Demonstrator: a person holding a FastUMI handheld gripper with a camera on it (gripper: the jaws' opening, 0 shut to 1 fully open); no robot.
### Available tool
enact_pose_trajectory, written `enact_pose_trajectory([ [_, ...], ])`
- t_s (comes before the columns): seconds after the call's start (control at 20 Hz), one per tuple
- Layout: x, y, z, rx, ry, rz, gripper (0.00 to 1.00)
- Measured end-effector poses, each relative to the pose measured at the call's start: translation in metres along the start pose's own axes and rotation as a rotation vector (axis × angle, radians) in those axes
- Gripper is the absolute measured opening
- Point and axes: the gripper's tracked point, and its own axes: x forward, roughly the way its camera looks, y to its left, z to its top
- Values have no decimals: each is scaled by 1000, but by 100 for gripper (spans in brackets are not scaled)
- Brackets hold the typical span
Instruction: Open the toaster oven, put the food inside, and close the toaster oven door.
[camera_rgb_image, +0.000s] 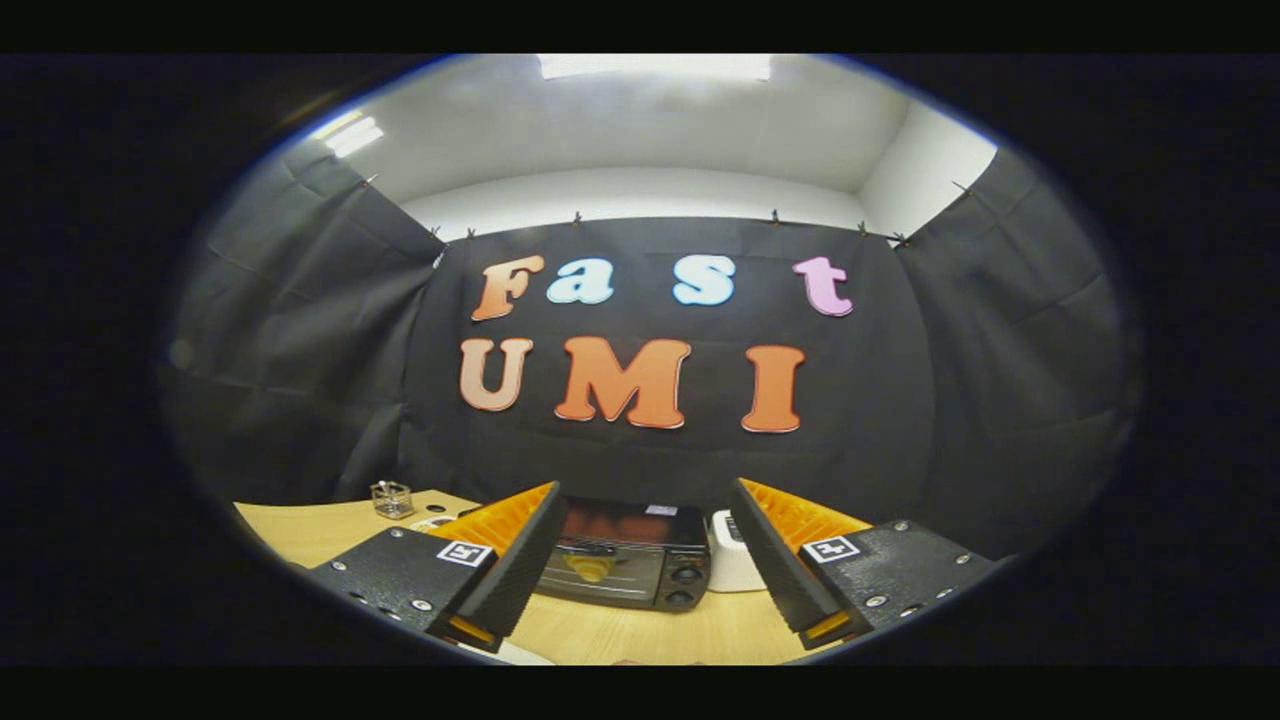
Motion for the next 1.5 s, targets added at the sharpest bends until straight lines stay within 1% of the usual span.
enact_pose_trajectory([
  [0.15, -12, -12, 17, 9, -56, -21, 97],
  [0.25, -17, -16, 19, 13, -61, -33, 97],
  [0.55, -19, -15, 23, -4, -55, -45, 97],
  [0.7, -17, -9, 20, 6, -45, -31, 97],
  [0.85, -15, -10, 21, -2, -37, -36, 97],
  [1.0, -14, -6, 21, 6, -32, -30, 97],
  [1.25, -13, -9, 24, 7, -23, -49, 97],
  [1.5, -11, -7, 30, 26, -22, -48, 97],
])
